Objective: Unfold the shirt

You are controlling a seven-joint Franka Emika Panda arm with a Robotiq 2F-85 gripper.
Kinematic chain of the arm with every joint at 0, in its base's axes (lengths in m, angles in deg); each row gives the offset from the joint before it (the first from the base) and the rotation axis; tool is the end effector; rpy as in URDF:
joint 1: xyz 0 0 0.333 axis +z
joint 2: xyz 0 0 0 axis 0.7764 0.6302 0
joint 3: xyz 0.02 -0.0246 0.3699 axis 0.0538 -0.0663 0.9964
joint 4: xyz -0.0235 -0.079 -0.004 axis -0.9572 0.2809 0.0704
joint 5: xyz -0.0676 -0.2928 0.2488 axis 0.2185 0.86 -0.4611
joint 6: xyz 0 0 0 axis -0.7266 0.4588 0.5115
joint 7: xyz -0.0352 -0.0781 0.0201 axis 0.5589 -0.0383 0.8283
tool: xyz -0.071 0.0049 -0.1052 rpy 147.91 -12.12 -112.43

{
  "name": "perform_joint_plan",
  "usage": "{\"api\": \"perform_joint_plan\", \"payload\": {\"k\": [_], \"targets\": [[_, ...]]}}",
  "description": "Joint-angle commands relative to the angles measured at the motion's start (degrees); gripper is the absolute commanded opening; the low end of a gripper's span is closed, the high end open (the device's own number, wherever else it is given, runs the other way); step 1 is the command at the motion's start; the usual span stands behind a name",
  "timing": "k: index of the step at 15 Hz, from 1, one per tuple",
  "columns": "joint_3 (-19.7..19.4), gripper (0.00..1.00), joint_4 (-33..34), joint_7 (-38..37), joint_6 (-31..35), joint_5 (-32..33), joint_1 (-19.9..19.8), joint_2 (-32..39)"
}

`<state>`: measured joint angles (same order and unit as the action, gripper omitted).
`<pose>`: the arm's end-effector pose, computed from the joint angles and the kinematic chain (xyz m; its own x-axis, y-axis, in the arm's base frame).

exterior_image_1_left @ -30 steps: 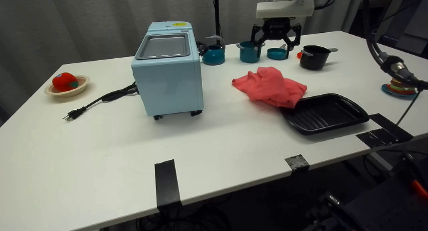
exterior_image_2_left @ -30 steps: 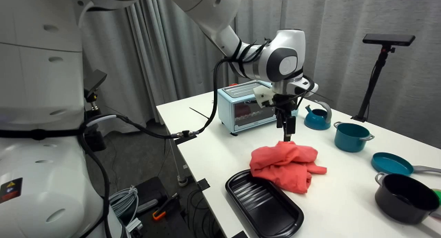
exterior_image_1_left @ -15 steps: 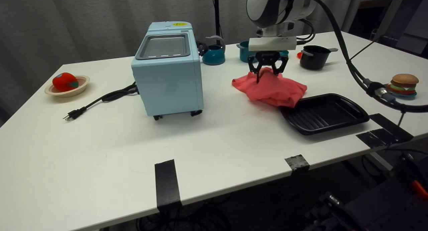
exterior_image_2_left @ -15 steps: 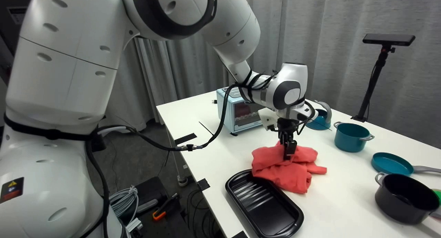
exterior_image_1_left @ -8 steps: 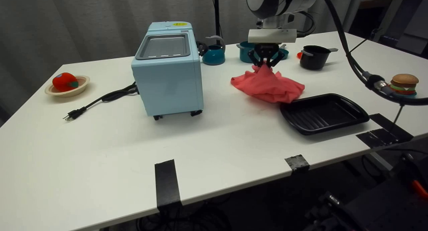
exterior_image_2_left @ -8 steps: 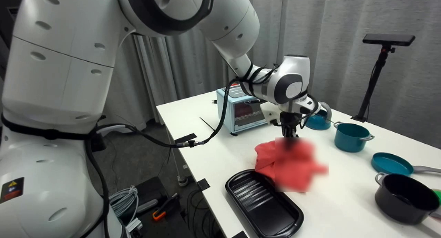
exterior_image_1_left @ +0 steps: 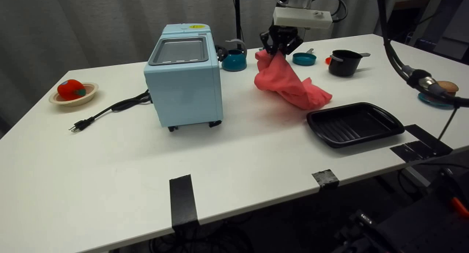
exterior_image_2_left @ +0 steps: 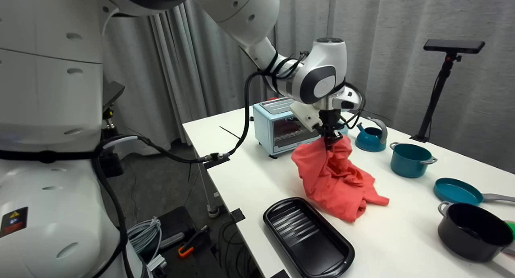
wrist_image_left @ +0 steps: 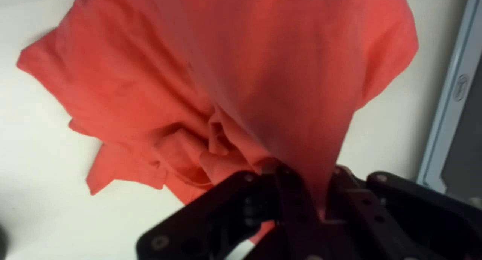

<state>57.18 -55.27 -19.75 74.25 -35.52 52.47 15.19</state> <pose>0.6447 0.0344 0.3362 0.9298 -0.3226 0.1772 -0.3028 -0.9442 -0.1299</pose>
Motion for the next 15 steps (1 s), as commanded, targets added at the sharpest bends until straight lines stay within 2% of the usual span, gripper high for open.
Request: {"api": "perform_joint_plan", "payload": {"k": [1,2,3,4,5,9,12,13,15], "targets": [[5.01,0.03,-4.61,13.24,-1.62,-8.05,-1.93,-3.50],[5.87,0.03,-4.54,16.12,-3.46,-9.69,-2.04,-2.97],[6.45,0.36,-4.31,18.73,-5.34,-10.81,-2.07,-2.18],[6.39,0.37,-3.82,20.50,-7.97,-10.64,-1.87,-1.29],[5.96,0.44,-3.27,21.61,-10.84,-9.49,-1.51,-0.55],[3.89,0.74,-1.47,22.55,-17.56,-7.13,-1.21,0.93],[1.29,0.96,-0.83,18.13,-14.71,-3.63,0.00,2.17],[0.53,1.00,-0.57,16.42,-13.37,-2.40,0.38,2.65],[-0.82,1.00,0.22,11.82,-9.81,-0.12,1.30,4.22]]}}
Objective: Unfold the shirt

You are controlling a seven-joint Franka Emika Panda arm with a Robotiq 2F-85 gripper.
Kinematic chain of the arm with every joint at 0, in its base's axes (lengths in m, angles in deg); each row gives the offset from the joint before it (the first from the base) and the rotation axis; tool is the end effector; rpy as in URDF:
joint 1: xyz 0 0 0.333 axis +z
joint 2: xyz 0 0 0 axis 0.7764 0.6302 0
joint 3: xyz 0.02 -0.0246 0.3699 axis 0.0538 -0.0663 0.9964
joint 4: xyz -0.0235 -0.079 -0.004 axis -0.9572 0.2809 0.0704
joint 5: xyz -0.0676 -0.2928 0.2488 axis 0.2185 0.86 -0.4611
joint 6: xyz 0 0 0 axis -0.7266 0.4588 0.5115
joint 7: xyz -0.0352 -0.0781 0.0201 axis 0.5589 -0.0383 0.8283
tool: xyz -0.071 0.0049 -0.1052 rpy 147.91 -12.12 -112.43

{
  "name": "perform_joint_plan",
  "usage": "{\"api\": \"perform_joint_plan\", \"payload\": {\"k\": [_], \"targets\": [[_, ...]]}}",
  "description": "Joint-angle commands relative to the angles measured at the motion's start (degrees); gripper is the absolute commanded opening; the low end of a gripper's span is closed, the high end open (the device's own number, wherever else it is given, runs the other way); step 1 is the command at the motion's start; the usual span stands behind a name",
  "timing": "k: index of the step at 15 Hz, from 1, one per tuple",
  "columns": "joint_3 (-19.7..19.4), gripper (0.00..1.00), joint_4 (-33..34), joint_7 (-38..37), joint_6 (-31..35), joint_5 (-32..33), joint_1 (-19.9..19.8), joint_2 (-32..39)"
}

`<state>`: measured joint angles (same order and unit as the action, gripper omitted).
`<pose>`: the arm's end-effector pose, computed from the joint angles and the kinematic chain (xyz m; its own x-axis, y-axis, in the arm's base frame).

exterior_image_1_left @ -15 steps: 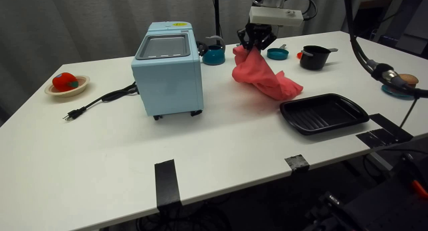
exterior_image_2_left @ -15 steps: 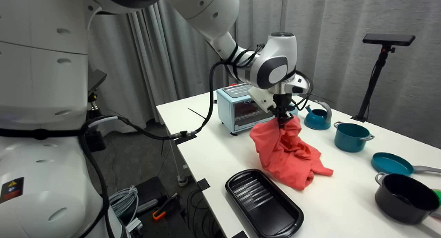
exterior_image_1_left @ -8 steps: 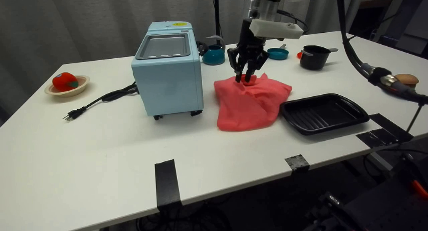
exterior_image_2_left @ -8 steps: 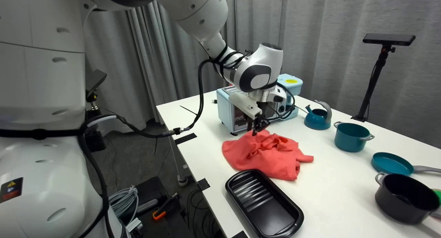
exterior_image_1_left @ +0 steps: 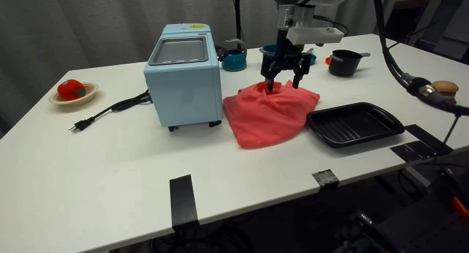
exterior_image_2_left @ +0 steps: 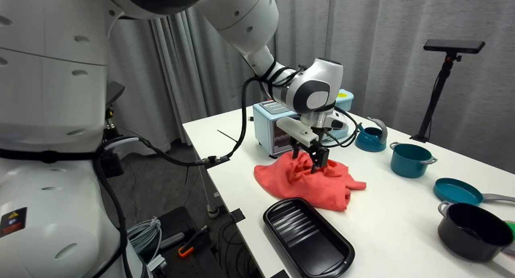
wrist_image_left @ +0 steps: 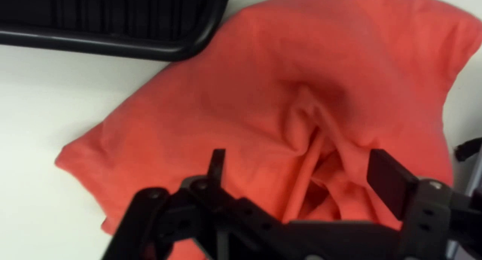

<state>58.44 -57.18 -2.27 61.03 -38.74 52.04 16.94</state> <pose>0.6041 0.0455 0.2816 0.9955 -0.0333 -0.0883 -0.0431 -0.9928 -0.1114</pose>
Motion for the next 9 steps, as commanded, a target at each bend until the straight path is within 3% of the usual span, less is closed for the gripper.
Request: {"api": "perform_joint_plan", "payload": {"k": [1,9], "targets": [[-2.64,1.00,2.49,-8.58,5.67,4.08,2.42,3.52],[-9.18,1.00,3.86,-29.88,15.39,10.80,11.68,12.89]]}}
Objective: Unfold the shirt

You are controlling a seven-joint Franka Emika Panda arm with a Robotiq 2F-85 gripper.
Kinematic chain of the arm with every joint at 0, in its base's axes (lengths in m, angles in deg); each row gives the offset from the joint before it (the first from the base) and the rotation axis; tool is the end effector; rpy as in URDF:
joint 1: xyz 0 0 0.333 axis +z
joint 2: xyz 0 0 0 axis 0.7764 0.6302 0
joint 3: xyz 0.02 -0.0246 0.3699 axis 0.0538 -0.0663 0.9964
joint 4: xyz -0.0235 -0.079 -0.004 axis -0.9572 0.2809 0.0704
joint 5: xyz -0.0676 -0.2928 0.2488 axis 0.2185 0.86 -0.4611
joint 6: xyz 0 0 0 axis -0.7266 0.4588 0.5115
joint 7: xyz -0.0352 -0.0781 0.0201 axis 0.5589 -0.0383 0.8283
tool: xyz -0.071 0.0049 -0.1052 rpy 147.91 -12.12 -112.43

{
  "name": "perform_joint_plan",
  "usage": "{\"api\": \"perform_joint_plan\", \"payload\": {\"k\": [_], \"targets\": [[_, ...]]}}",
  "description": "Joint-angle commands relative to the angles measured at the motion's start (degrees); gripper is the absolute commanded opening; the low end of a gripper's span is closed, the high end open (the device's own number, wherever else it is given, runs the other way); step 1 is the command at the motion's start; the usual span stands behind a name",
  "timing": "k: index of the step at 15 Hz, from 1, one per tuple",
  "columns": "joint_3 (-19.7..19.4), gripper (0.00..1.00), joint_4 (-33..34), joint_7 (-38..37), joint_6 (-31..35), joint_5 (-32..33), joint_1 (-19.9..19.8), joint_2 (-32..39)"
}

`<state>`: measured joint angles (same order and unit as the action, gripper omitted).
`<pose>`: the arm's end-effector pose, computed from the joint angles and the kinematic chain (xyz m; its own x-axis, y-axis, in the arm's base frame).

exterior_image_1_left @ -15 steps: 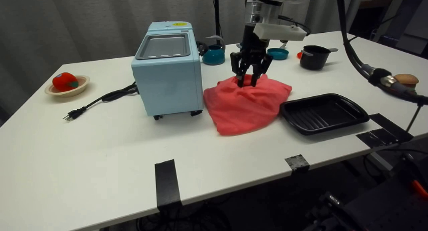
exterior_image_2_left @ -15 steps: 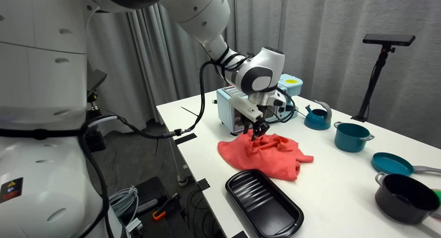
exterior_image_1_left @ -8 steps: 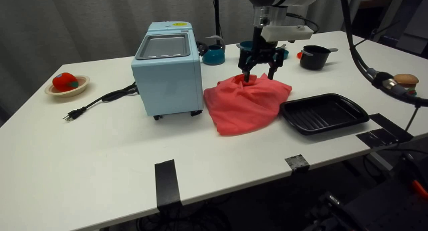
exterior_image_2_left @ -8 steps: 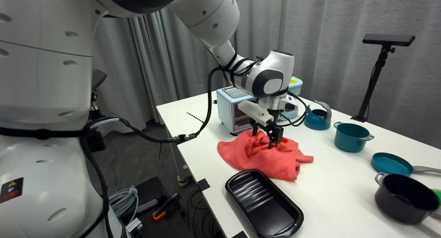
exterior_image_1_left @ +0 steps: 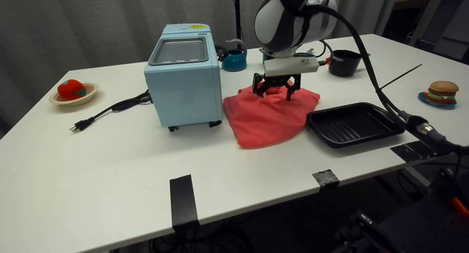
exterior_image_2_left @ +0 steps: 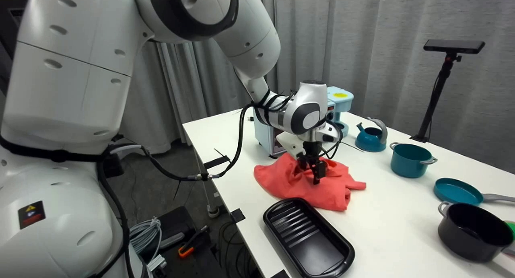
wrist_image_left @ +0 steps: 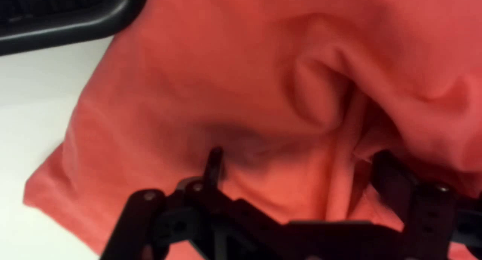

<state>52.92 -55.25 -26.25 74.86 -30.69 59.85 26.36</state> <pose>0.6315 0.0712 0.2124 0.9532 -0.3003 0.0360 -0.3008 -0.9536 0.0092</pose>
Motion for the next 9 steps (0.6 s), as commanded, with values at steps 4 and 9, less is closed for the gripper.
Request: {"api": "perform_joint_plan", "payload": {"k": [4,9], "targets": [[-7.88,1.00,6.16,-11.17,0.67,3.76,6.00,8.61],[-12.50,1.00,13.57,-16.71,-1.17,3.52,5.34,15.00]]}}
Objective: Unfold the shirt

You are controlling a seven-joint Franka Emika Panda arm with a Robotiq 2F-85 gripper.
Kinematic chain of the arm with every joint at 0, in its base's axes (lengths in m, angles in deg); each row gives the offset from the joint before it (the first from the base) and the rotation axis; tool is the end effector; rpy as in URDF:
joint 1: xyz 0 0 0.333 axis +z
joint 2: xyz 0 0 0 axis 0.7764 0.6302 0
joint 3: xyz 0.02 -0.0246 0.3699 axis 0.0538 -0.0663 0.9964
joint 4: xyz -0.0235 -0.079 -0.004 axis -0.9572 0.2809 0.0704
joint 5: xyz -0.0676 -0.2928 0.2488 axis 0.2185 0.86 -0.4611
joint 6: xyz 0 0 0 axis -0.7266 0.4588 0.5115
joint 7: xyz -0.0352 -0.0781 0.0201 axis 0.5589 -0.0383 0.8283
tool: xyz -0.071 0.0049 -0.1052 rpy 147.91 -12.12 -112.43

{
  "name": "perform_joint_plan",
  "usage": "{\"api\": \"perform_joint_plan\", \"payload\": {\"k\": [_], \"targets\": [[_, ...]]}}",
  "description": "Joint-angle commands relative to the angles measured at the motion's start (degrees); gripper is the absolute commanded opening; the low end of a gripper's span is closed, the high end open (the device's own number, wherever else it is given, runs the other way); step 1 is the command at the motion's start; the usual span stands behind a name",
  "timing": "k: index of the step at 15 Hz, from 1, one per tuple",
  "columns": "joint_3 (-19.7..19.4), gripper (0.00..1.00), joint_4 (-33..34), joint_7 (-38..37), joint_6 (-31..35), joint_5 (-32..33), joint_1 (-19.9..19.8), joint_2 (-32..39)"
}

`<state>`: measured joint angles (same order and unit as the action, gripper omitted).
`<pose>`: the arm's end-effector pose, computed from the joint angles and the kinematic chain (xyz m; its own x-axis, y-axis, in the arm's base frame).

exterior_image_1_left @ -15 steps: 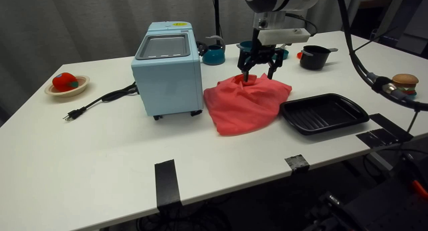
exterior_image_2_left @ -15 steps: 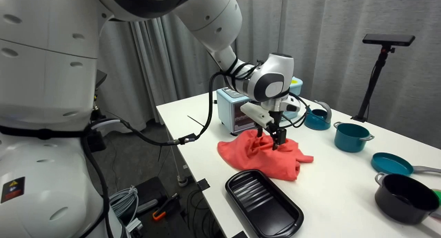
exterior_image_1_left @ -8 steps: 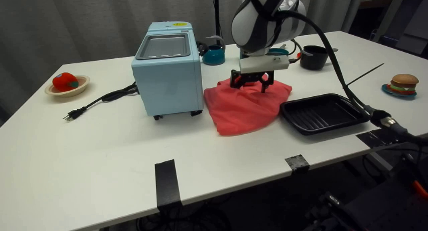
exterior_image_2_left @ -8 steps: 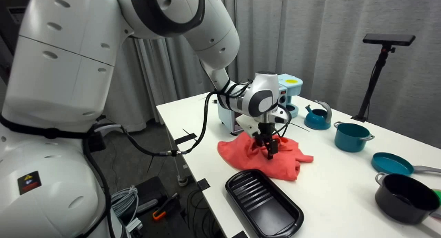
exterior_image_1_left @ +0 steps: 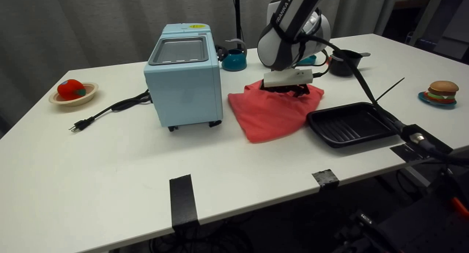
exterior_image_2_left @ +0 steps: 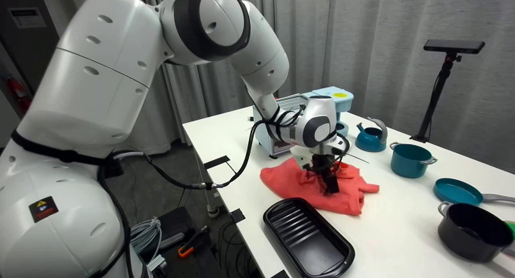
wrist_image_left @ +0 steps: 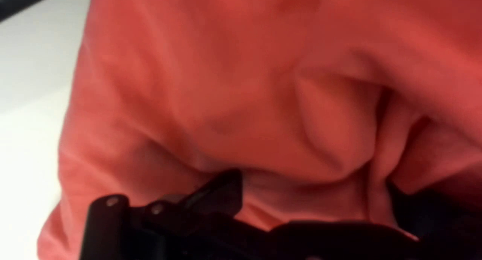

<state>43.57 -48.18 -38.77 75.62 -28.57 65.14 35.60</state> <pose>0.6639 0.0359 0.1623 0.8663 -0.4895 0.1000 -0.4988 -0.8588 0.1170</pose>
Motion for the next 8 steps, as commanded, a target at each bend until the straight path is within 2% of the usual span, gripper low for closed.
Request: {"api": "perform_joint_plan", "payload": {"k": [1,5,8], "targets": [[-4.02,1.00,8.25,-5.27,-2.52,1.24,-0.30,6.74],[-6.98,1.00,14.58,-11.66,-6.55,0.76,-1.86,10.56],[-7.53,1.00,18.34,-15.53,-10.30,1.00,-3.35,12.11]]}}
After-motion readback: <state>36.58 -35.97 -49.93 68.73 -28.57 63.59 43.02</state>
